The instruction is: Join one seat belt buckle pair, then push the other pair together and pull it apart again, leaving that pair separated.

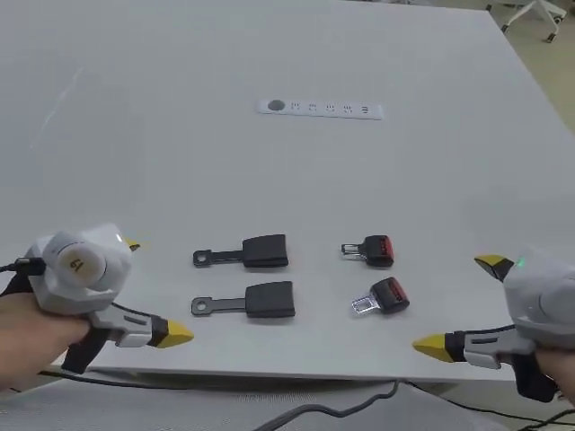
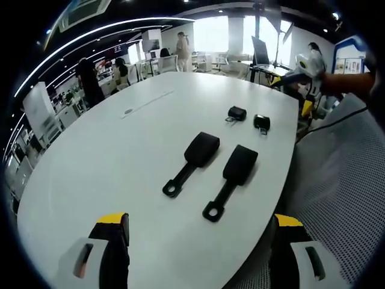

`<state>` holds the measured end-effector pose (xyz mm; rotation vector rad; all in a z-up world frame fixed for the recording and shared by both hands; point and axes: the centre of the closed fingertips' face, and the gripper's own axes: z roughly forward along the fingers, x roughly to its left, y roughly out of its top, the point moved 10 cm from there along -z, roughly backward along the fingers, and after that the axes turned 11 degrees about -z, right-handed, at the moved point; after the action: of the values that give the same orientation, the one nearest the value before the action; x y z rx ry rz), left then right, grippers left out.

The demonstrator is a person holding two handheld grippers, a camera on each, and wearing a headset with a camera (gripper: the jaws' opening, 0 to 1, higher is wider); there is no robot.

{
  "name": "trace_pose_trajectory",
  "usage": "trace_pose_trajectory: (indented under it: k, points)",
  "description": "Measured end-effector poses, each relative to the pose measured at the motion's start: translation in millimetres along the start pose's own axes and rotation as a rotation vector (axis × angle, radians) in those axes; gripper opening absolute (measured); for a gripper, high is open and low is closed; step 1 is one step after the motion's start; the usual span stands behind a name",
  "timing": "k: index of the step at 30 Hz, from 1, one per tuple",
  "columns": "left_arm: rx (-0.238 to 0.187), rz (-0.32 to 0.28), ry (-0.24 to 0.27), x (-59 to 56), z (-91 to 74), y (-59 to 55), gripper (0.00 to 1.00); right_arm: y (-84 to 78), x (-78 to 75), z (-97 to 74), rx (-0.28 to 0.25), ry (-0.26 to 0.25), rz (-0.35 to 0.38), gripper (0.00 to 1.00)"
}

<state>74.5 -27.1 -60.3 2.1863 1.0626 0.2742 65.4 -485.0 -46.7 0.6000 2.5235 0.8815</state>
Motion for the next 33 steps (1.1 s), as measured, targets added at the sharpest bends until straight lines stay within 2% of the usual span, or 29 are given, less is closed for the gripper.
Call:
trace_pose_trajectory:
  k: [4,10,14,17,23,27,33]
  points:
    - [-0.014,-0.022,-0.009,-2.5,-1.5,1.6,1.0,0.6,-0.6,-0.4,-0.02,-0.001,0.031,0.99]
    - [-0.05,-0.057,-0.053,-1.5,-1.3,1.8,1.0,-4.1,-4.6,-0.3,-0.07,0.003,0.097,0.99]
    - [-0.085,-0.078,-0.066,-1.0,-3.5,3.6,1.0,-3.8,-1.6,-0.9,-0.097,0.005,0.109,1.0]
    - [-0.097,-0.092,-0.077,-5.2,-4.2,5.8,1.0,-4.1,-2.1,-0.5,-0.115,0.01,0.117,1.0]
    - [-0.121,-0.065,-0.1,-13.8,-5.1,11.5,1.0,-3.0,-1.6,0.3,-0.128,0.015,0.119,0.99]
    - [-0.139,-0.077,-0.106,-10.8,-4.5,12.2,1.0,-1.7,-0.4,0.3,-0.131,0.019,0.113,0.98]
    - [-0.141,-0.072,-0.116,-14.8,-4.2,16.1,0.98,0.9,-0.1,1.0,-0.136,0.031,0.108,0.95]
